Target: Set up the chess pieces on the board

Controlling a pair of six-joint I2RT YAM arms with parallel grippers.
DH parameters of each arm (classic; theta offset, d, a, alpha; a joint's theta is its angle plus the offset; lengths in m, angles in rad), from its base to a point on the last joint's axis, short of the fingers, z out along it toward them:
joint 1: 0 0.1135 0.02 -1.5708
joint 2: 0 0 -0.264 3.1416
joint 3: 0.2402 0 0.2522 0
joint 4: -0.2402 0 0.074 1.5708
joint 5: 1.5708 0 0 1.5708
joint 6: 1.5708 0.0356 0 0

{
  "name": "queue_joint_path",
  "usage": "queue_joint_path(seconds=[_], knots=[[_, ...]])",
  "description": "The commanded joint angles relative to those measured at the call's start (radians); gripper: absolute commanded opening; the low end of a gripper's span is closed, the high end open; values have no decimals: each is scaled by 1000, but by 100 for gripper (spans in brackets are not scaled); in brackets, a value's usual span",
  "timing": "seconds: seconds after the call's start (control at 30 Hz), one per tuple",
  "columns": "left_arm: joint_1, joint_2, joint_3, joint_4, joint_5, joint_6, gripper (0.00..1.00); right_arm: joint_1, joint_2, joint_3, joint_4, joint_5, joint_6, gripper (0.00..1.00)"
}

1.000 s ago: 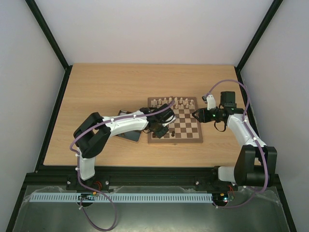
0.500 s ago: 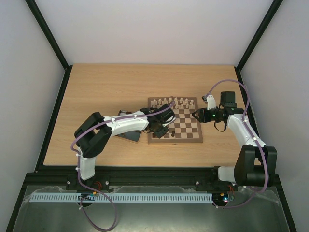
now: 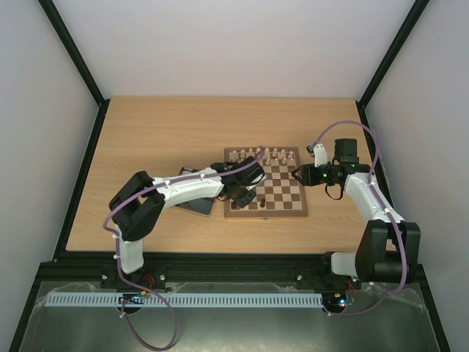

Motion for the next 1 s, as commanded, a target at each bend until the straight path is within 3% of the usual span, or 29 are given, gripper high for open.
queue_joint_path(seconds=[0.0, 0.27, 0.43, 0.6, 0.97], knots=[[3, -127, 6, -15, -39, -41, 39, 3, 17, 3, -43, -10, -9, 49], [129, -261, -123, -31, -145, -269, 40, 4, 25, 5, -44, -14, -12, 49], [262, -329, -232, 14, -111, -407, 40, 4, 34, 6, -47, -18, -14, 49], [336, -287, -259, 39, -91, -441, 39, 4, 29, 5, -49, -20, -12, 49], [354, -175, -230, 46, -131, -479, 35, 4, 29, 6, -50, -24, -14, 49]])
